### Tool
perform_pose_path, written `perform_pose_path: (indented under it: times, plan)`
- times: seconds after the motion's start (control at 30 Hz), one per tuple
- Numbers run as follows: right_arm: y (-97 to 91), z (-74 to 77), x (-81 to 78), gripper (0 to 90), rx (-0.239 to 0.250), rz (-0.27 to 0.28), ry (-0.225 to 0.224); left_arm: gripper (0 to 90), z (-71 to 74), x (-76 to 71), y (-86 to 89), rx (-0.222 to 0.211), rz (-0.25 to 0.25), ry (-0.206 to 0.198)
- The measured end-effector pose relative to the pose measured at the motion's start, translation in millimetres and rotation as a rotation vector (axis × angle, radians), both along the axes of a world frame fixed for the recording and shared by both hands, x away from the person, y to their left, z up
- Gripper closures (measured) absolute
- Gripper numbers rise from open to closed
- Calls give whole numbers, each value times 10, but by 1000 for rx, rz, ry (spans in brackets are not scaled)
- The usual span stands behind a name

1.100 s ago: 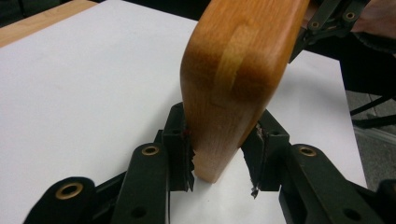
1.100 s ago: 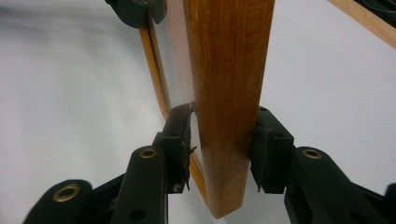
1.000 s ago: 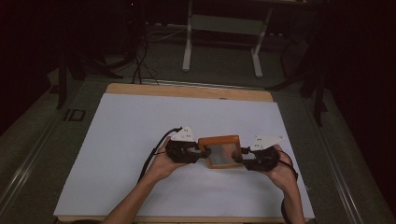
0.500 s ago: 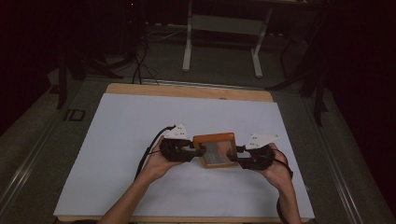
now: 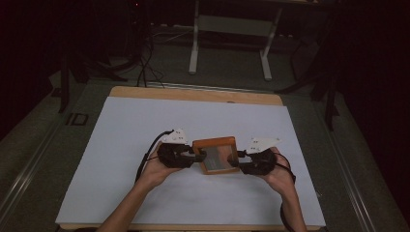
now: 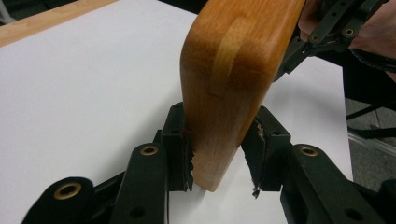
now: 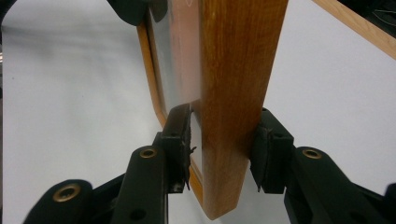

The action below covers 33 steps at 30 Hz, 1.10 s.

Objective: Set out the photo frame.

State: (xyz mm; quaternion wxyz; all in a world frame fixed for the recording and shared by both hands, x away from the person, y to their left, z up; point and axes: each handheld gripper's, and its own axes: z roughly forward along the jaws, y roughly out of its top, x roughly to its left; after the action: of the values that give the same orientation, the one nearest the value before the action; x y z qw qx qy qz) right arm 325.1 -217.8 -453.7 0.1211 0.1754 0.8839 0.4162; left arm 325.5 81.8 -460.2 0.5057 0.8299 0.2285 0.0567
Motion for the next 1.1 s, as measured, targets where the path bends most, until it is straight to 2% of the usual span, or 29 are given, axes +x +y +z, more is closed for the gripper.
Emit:
perform_pose_path:
  times: [0.53,0.77,1.1]
  plan:
    - [146,-56,22,622,49,-7,7,623,65,-8,150,0,44,7]
    - [195,-82,36,620,93,-10,10,623,107,-17,210,-10,61,2]
    - [243,-151,85,620,153,-20,53,623,118,24,293,-38,80,15]
